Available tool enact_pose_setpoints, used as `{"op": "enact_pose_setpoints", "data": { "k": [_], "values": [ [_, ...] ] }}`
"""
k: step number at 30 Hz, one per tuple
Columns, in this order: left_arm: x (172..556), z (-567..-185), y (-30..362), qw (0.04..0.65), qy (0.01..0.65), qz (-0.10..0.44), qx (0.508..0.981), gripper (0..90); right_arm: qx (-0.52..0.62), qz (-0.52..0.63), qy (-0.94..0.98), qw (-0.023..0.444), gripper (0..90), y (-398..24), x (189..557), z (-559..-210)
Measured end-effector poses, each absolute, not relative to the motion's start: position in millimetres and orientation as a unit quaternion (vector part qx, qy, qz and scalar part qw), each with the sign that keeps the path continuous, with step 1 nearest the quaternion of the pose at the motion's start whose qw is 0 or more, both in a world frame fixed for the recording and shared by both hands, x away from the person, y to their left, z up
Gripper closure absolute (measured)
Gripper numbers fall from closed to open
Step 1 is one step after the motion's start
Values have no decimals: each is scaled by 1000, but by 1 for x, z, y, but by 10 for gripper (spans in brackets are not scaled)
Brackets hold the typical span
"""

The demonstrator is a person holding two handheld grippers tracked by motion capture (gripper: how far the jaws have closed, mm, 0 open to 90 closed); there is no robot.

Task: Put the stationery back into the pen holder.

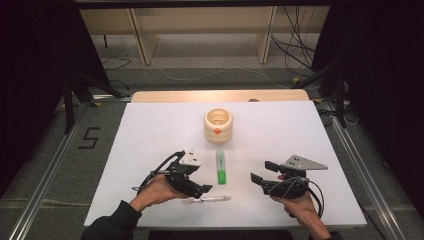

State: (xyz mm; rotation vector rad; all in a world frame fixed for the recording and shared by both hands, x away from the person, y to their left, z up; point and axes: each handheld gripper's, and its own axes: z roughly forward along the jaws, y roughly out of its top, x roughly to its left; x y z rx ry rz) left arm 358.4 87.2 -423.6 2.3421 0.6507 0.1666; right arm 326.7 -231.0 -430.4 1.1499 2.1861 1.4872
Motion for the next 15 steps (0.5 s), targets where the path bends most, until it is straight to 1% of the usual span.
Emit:
{"op": "enact_pose_setpoints", "data": {
  "k": [10, 15],
  "values": [
    [355, -437, 69, 268, 201, 46, 941, 224, 394, 509, 754, 129, 280, -230, 324, -430],
    [355, -444, 62, 249, 191, 45, 948, 244, 392, 506, 758, 129, 280, -227, 324, -429]
  ]
}}
